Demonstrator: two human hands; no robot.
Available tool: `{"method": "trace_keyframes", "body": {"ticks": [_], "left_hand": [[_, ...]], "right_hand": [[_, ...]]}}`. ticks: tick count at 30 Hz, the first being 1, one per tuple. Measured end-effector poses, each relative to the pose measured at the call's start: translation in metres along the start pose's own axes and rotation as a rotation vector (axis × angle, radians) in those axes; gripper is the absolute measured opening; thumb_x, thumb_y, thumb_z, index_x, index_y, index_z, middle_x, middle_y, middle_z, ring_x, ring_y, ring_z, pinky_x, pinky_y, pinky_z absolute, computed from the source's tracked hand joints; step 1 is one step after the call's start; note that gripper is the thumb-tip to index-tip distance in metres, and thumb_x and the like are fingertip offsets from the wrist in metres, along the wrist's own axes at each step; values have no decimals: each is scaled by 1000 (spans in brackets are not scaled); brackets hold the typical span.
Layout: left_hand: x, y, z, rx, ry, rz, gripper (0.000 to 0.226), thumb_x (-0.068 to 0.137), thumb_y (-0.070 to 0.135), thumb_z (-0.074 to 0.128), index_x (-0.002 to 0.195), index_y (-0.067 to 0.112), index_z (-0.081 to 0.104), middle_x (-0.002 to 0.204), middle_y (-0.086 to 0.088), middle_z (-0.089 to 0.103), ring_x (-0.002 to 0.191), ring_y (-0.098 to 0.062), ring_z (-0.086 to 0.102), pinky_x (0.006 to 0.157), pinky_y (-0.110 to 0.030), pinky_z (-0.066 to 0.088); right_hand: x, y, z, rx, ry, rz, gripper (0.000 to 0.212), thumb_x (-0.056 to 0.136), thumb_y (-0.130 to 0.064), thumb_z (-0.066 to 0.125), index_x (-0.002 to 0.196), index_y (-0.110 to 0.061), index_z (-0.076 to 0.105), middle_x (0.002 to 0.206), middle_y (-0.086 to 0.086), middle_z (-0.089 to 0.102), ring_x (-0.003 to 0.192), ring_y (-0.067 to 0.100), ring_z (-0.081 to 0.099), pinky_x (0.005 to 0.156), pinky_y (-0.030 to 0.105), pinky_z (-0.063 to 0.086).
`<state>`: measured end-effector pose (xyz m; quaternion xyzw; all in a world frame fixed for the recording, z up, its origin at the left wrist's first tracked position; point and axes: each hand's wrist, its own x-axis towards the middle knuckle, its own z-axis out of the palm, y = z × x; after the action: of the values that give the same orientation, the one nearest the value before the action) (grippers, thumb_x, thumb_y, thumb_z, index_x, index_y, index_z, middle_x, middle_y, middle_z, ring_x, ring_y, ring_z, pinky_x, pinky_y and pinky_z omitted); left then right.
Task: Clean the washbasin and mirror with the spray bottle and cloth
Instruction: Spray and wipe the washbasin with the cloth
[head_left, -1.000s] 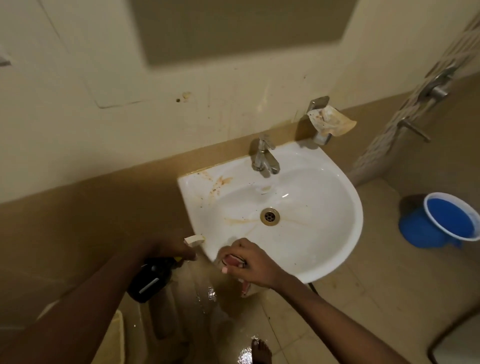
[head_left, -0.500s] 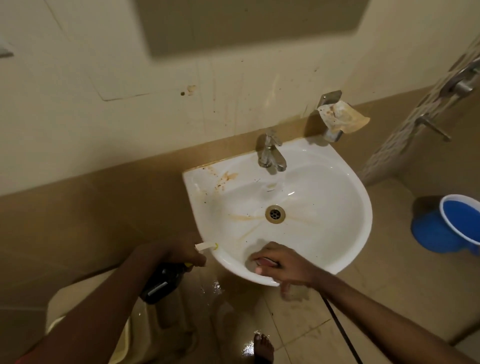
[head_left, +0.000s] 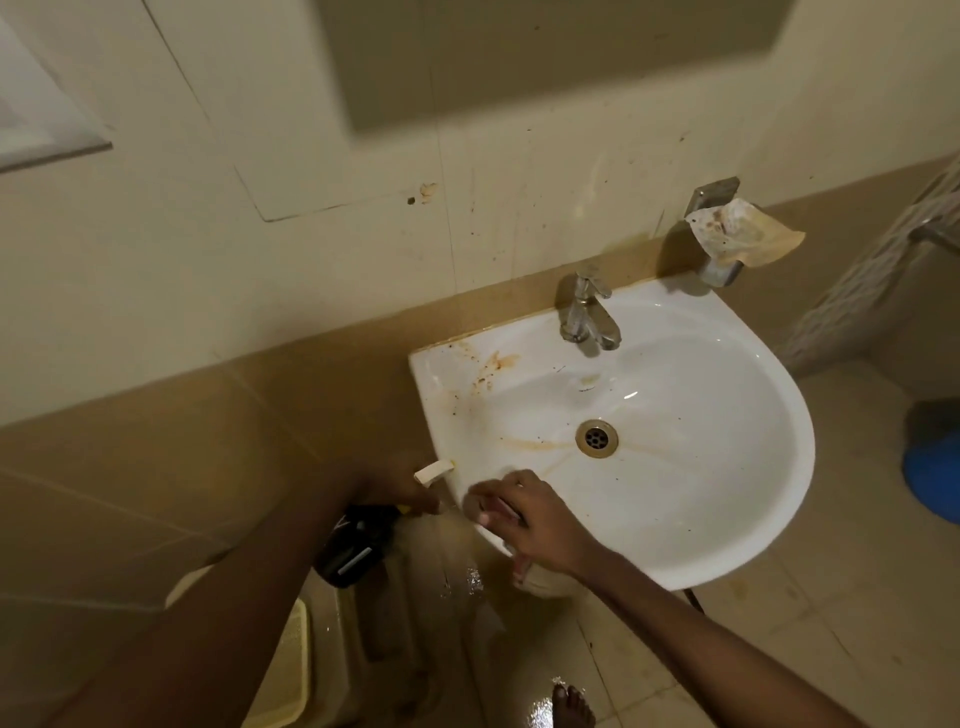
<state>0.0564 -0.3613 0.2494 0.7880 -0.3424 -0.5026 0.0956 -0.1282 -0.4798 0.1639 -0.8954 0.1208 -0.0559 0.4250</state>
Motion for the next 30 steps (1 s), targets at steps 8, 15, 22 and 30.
{"method": "trace_keyframes", "body": {"ticks": [8,15,22,30], "left_hand": [[-2,-13,0,-28,22,9,14,88,16,66,82,15,54,73,1,58,57,-3,58,48,-8,44],[-4,-16,-11,81,200,55,16,86,21,66,94,15,53,81,3,55,68,-7,53,58,-15,43],[5,-15,-31,71,166,85,19,90,25,64,96,8,56,82,-3,58,72,-14,57,72,-26,51],[17,-14,-69,102,116,93,22,83,21,70,64,17,60,60,3,63,59,-14,59,62,-24,47]], "right_hand": [[-18,5,4,-55,26,-1,39,86,-49,50,121,-35,59,112,-4,59,107,6,44,81,16,37],[66,-18,34,19,322,145,33,90,-31,57,121,-23,60,112,3,63,105,27,50,82,41,46],[11,-19,40,-171,270,86,25,86,-37,54,111,-37,57,110,-10,62,101,14,50,75,25,40],[119,-53,45,-82,615,428,13,93,-34,49,100,-33,60,111,2,51,97,25,49,78,37,43]]}}
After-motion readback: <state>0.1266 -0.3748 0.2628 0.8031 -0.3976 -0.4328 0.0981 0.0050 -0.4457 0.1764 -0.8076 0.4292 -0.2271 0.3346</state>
